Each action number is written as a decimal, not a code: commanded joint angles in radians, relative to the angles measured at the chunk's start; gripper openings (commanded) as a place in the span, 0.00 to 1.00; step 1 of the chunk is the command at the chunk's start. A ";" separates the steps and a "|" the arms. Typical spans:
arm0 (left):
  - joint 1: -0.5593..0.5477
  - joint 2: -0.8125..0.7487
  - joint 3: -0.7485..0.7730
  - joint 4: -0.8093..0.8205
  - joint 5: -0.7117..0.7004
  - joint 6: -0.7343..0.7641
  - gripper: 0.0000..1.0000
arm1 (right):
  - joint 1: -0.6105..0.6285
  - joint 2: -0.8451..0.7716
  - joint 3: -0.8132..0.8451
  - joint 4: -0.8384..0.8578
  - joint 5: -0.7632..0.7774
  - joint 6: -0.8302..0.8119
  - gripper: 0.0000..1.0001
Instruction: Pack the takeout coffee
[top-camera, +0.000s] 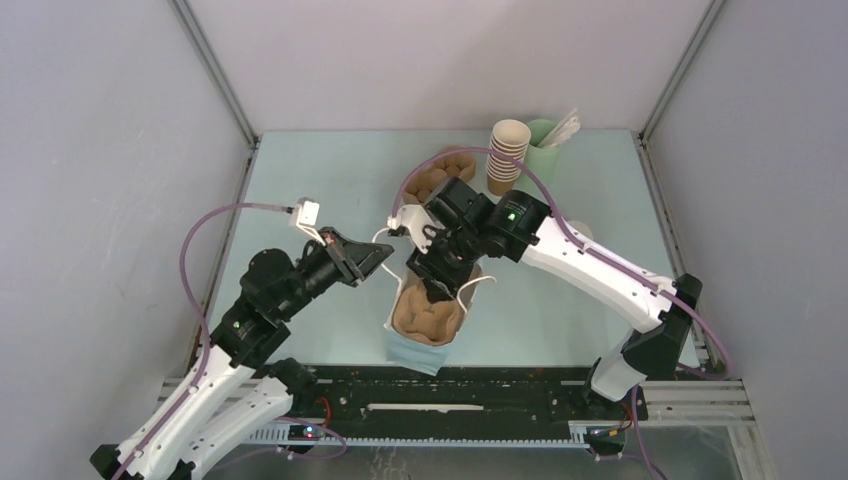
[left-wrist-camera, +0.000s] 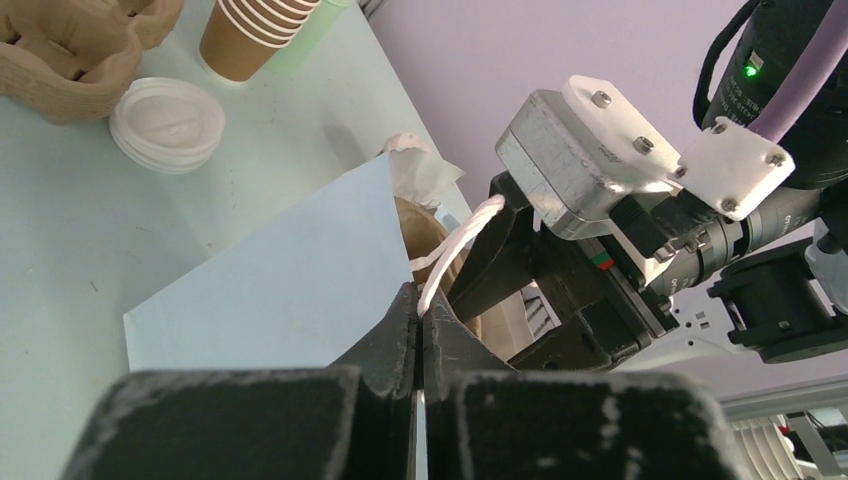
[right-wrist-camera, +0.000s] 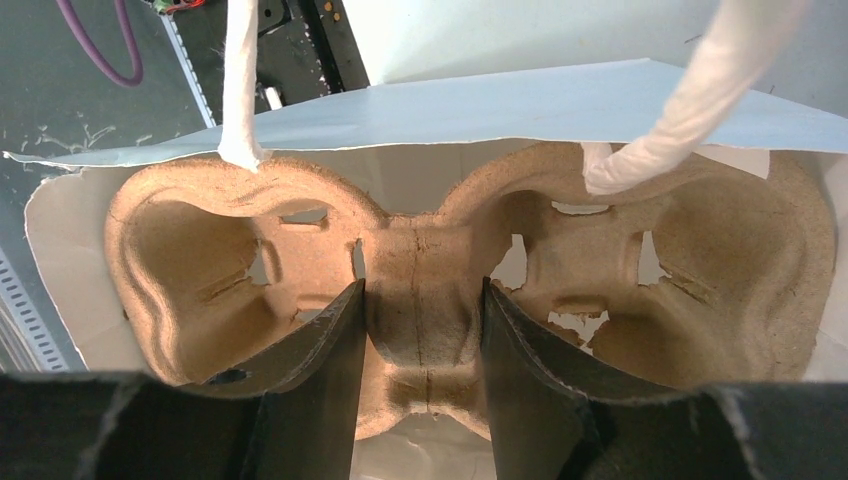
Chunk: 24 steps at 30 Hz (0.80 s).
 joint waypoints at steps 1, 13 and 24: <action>0.006 -0.019 -0.036 0.009 -0.042 0.001 0.00 | 0.014 0.016 -0.003 0.033 -0.003 0.010 0.51; 0.006 -0.071 -0.077 -0.009 -0.084 -0.018 0.00 | -0.011 0.017 -0.033 0.061 -0.059 -0.002 0.49; 0.006 -0.081 -0.071 -0.037 -0.095 0.002 0.00 | -0.003 0.056 -0.027 0.056 0.004 -0.019 0.52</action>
